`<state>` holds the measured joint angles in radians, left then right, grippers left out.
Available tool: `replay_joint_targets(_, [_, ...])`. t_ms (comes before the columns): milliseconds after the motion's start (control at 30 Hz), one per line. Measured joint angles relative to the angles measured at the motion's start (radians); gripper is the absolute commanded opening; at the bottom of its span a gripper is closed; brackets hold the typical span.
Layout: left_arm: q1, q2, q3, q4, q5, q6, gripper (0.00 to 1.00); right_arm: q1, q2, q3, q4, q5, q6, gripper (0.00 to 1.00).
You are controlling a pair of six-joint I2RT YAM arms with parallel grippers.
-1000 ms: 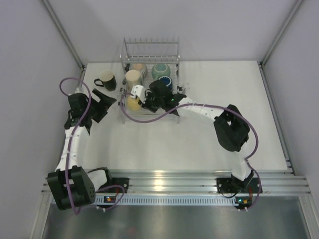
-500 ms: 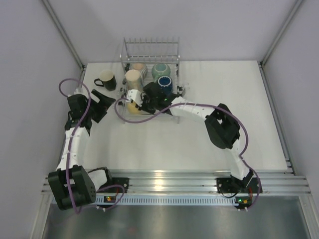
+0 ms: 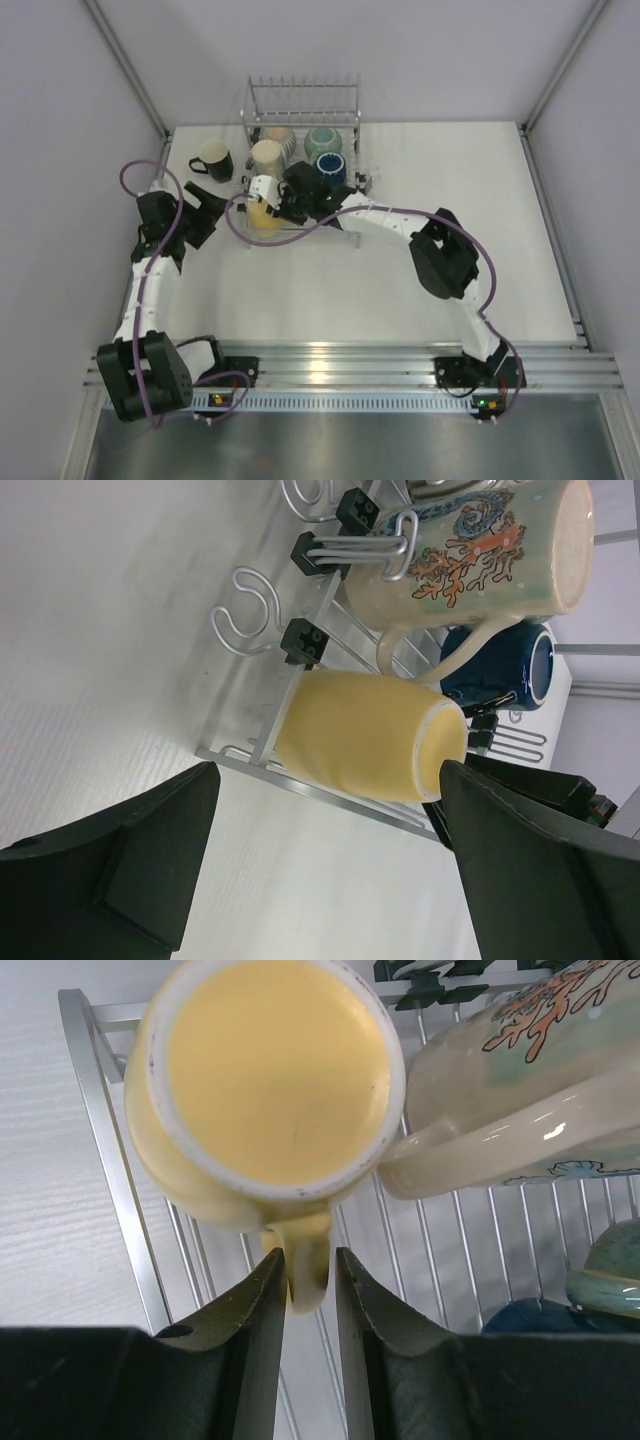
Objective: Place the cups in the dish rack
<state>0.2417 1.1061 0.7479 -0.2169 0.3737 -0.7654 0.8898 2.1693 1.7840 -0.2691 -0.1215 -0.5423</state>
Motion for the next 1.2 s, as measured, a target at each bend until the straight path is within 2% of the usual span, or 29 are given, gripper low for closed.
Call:
replay_joint_targets(267, [0.0, 0.0, 0.0, 0.0, 0.0, 0.001, 0.97, 0.0, -0.011, -0.019, 0.005, 0.001, 0.006, 0.27])
replay_joint_targets(633, [0.0, 0.0, 0.0, 0.001, -0.004, 0.013, 0.96, 0.0, -0.169, -0.144, 0.034, 0.031, 0.076, 0.28])
replay_joint_targets(800, [0.0, 0.003, 0.0, 0.008, 0.019, 0.024, 0.96, 0.0, -0.271, -0.177, 0.035, 0.058, 0.169, 0.38])
replay_joint_targets(933, [0.0, 0.037, 0.016, 0.006, 0.025, 0.048, 0.96, 0.0, -0.436, -0.261, 0.043, 0.08, 0.289, 0.6])
replay_joint_targets(967, [0.0, 0.055, 0.032, 0.003, 0.021, 0.057, 0.96, 0.0, -0.48, -0.287, 0.043, 0.084, 0.312, 0.62])
replay_joint_targets(1200, [0.003, 0.221, 0.294, -0.04, -0.082, 0.084, 0.96, 0.0, -0.854, -0.544, 0.077, 0.096, 0.552, 0.79])
